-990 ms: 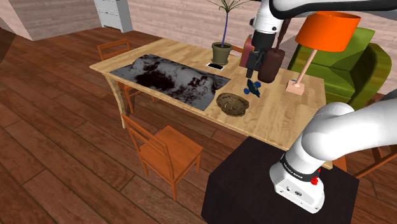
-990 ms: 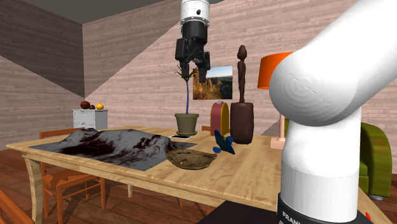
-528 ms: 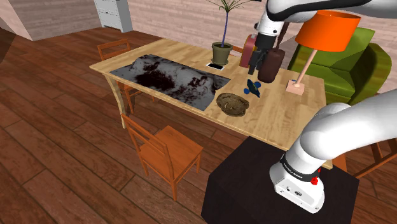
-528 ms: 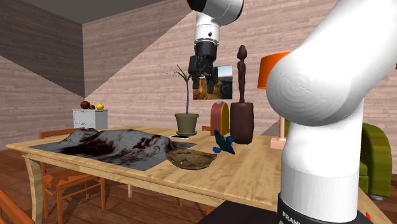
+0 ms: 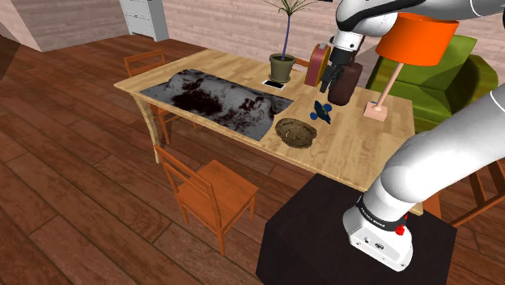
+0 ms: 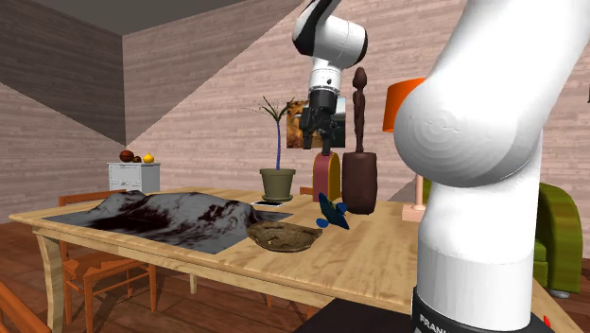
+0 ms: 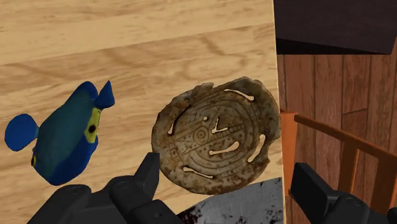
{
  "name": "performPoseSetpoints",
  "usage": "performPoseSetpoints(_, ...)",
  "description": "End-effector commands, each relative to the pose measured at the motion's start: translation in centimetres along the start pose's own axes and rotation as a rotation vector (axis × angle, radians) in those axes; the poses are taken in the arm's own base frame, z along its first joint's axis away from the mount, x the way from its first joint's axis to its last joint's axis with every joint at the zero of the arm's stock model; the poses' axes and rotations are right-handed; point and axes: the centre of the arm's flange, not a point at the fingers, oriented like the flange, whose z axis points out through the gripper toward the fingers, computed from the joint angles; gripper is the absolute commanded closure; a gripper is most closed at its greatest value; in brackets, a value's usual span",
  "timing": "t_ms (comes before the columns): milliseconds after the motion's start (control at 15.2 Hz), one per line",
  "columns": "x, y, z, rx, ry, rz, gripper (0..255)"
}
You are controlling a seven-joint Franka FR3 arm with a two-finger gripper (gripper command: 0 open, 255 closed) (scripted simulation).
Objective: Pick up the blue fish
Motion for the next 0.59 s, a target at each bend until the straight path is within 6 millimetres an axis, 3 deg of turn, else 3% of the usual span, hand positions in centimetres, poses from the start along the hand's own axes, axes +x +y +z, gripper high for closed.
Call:
performPoseSetpoints(0, 0.2, 2.7, 0.6, 0.019, 0.006, 0.012, 0)
performPoseSetpoints(528, 1.5, 13.8, 3.7, 0.096, 0.031, 0.065, 0)
